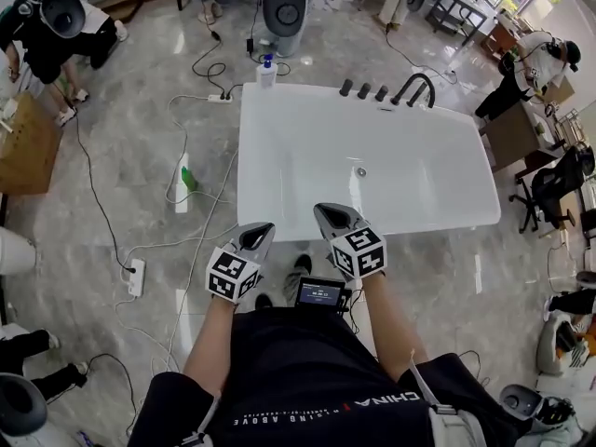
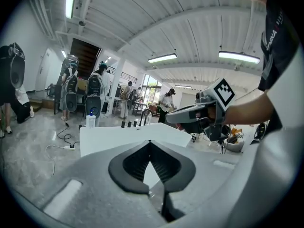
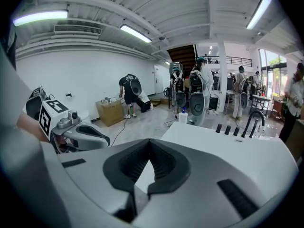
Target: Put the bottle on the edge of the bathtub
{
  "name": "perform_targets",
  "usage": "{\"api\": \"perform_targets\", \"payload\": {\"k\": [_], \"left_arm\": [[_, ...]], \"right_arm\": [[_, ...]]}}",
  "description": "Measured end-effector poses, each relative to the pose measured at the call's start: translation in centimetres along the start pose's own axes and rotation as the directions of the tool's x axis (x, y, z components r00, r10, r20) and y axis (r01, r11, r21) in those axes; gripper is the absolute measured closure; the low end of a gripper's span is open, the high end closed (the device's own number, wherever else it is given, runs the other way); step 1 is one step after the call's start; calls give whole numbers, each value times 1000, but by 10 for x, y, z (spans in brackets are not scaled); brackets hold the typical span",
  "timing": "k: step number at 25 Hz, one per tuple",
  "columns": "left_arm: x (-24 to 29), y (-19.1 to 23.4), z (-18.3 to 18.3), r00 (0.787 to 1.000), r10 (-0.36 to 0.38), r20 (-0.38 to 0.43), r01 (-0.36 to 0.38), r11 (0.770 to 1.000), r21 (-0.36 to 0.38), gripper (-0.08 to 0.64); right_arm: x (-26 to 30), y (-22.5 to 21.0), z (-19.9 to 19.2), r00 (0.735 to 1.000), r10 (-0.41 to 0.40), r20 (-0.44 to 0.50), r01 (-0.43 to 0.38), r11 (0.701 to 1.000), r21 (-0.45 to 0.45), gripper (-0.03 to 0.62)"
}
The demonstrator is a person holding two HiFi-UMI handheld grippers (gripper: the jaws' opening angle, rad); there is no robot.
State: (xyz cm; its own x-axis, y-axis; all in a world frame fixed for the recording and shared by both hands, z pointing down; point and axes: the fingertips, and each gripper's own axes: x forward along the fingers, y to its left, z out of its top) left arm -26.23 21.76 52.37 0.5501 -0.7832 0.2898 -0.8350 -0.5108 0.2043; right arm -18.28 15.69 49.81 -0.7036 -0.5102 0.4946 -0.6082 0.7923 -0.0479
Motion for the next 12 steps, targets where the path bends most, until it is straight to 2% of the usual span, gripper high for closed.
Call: {"api": "perform_targets", "payload": {"k": [5,12], "left_arm": [[2,-10,15,1000,-28,7,28,1000,-14,551],[2,-24,16,999,-38,-16,38,999,24,551]], "right_arm": [[-13,-6,9,999,-41,12,41,999,0,580],[-22,-4,2,999,-34,24,33,999,34,580]]}}
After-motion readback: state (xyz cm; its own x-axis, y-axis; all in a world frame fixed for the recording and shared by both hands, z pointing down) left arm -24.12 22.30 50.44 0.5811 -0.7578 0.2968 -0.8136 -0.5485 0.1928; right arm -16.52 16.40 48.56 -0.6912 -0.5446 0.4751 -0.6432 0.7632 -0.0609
